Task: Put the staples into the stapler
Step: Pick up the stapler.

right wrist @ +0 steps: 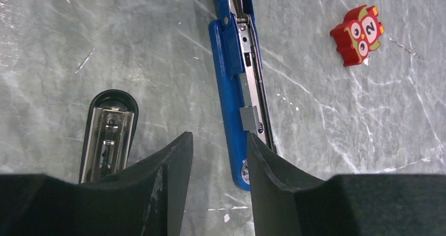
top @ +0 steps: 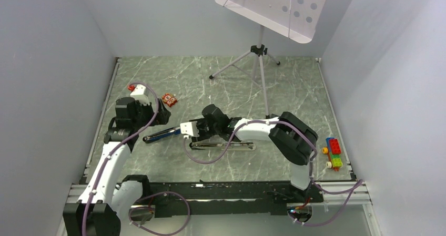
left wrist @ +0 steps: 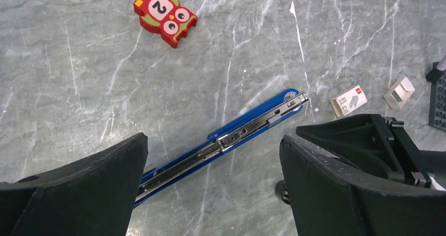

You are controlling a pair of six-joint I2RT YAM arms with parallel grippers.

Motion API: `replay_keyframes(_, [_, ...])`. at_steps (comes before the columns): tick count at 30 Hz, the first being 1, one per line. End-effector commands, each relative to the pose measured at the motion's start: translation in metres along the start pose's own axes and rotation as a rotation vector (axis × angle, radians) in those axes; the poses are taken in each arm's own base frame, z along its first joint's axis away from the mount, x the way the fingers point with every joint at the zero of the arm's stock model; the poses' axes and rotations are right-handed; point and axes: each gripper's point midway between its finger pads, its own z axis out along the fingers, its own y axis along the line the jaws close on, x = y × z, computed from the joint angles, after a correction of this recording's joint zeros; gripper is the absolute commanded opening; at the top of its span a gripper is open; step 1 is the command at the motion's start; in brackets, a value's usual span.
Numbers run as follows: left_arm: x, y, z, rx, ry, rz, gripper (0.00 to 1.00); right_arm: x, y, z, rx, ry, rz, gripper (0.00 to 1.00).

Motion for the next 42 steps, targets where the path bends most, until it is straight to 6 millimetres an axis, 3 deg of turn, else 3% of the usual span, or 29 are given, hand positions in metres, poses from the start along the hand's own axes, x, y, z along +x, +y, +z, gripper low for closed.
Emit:
replay_keyframes(1, [-0.004,0.004,-0.005,-0.019,-0.034,0.031,0.99,-0.005,-0.018,0.007,0.086,0.0,-0.01,0.44])
replay_keyframes(16, [0.0,0.002,-0.004,-0.007,-0.039,0.01,0.99,-0.004,-0.031,0.013,0.151,-0.008,-0.044,0.39])
replay_keyframes(42, [0.001,0.002,-0.001,-0.003,-0.035,-0.008,0.99,0.003,-0.031,0.027,0.158,-0.012,-0.078,0.37])
